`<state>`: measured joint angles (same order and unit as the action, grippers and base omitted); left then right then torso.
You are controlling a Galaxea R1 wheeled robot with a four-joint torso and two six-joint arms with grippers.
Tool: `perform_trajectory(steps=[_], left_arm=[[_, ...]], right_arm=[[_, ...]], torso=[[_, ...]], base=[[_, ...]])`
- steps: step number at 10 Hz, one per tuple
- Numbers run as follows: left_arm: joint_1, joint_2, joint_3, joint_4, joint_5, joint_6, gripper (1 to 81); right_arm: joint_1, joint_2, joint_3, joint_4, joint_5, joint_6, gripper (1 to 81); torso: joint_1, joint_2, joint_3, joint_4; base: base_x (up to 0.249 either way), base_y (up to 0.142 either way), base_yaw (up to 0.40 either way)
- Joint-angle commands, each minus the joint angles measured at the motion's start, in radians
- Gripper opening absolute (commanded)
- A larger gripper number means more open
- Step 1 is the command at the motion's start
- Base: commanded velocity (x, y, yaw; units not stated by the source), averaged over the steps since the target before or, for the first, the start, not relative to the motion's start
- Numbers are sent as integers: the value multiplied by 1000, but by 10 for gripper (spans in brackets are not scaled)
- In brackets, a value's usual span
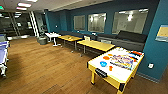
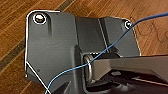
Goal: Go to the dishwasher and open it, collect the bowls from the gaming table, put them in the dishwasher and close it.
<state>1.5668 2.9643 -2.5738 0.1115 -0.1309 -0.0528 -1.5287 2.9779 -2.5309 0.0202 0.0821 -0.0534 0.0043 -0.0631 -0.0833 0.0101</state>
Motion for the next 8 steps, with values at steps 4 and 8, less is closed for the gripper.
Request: perform_trajectory(steps=[4,8], left_arm=[[-37,0,6,7,48,4,811],[-37,-6,6,13,40,5,811]], right_arm=[[49,-3,14,-16,-50,-3,811],[46,2,-8,-29,-50,-2,811]], torso=[[-1,0,0,0],[0,0,0,0]], base=[[193,104,0],[193,97,0]])
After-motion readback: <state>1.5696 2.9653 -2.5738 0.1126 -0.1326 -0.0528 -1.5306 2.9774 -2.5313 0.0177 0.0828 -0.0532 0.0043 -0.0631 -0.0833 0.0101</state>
